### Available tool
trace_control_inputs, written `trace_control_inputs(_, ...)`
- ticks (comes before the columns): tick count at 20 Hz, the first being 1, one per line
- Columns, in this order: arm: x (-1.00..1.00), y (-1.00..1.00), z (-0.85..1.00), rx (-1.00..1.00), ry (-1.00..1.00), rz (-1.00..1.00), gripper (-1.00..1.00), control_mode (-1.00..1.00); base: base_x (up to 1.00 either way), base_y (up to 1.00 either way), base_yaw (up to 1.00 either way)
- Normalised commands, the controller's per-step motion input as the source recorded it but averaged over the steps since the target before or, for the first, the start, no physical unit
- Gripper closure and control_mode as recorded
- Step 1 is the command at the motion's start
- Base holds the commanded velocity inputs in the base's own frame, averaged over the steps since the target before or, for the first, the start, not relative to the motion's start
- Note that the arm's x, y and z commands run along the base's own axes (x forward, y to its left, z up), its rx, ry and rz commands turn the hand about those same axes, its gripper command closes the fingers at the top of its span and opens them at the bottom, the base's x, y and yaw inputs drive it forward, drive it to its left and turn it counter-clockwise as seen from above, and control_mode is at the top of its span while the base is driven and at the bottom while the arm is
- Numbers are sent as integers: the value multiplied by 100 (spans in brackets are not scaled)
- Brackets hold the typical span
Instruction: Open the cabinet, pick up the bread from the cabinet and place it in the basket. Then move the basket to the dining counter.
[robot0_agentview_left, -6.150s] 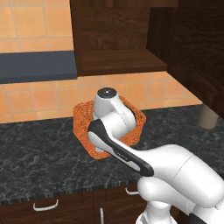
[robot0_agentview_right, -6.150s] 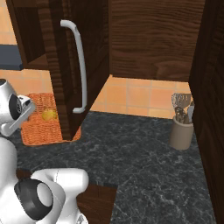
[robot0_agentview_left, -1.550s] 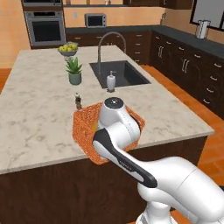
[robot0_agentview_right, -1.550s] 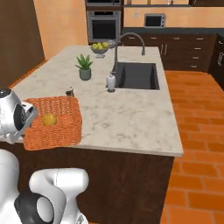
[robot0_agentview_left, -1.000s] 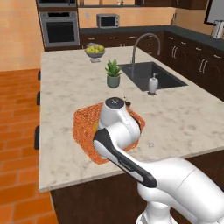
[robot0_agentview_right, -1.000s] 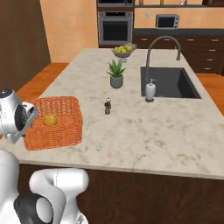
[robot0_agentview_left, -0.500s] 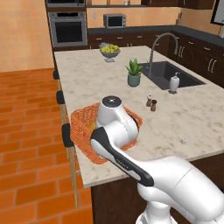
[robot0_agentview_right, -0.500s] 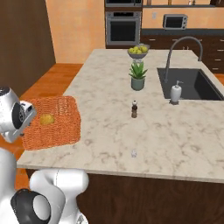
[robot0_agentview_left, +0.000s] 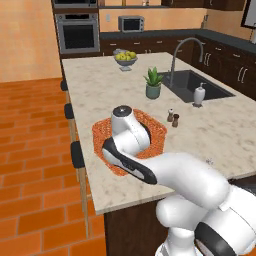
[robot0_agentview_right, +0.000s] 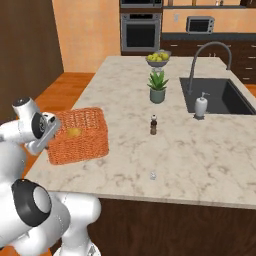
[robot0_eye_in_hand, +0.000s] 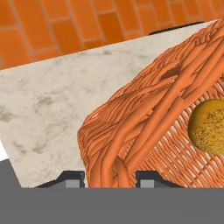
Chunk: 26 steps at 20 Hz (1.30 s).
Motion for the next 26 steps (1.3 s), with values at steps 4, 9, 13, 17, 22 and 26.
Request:
trace_control_inputs(4, 100, -56, -6, -3, 7, 0, 100, -100, 0, 0, 0)
trace_control_inputs(9, 100, -11, -3, -3, 6, 0, 100, -100, 0, 0, 0)
trace_control_inputs(13, 89, -7, -28, -2, 3, 0, 100, -100, 0, 0, 0)
trace_control_inputs(17, 3, -17, -64, 0, 0, 2, 100, -100, 0, 0, 0)
trace_control_inputs(22, 1, -20, -59, 0, 0, 0, 100, -100, 0, 0, 0)
trace_control_inputs(26, 0, -14, -16, 0, 0, 0, -100, -100, 0, 0, 0)
